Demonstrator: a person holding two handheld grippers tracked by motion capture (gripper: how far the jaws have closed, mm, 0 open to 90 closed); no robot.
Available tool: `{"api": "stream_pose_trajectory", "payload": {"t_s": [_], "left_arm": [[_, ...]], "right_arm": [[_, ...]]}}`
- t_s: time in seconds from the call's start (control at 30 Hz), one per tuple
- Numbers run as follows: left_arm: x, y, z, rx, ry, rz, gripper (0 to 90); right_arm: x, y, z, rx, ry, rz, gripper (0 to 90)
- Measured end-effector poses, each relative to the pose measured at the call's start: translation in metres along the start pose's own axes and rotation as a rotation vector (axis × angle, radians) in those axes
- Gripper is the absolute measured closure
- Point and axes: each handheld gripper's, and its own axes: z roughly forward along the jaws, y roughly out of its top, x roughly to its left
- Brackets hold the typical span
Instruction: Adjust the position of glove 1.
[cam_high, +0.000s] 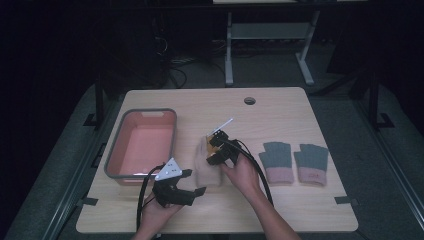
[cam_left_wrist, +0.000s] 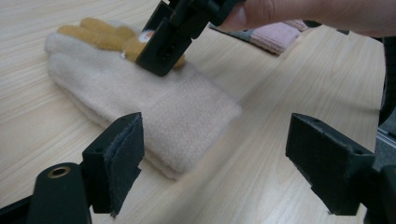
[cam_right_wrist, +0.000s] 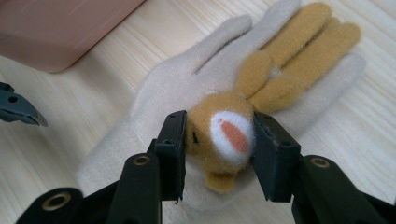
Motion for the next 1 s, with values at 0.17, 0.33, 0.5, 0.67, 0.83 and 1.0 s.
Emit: {"api": "stream_pose_trajectory", "payload": {"t_s": [0.17,0.33,0.5,0.67,0.83,1.0], "left_arm": [[-0.001,0.001,0.004,0.012,0.001,-0.002,20.1],[-0.001,0.003,0.005,0.022,0.006,-0.014,21.4],[0.001,0.005,0.005,0.039,0.01,-0.031,22.1],[0.003,0.009,0.006,0.04,0.014,-0.045,22.7],[0.004,0.016,0.011,0.04,0.019,-0.088,22.9],[0.006,0.02,0.019,0.055,0.042,-0.135,23.2]], "right_arm": [[-0.003,-0.002,0.0,-0.003,0.01,0.012,56.3],[-0.004,-0.002,0.0,-0.004,0.013,0.013,55.1],[-0.005,-0.003,0.001,-0.008,0.024,0.016,52.9],[-0.008,-0.003,-0.001,-0.021,0.046,0.02,46.6],[-0.014,-0.003,-0.008,-0.046,0.062,0.043,39.3],[-0.024,-0.008,-0.012,-0.06,0.095,0.092,36.6]]}}
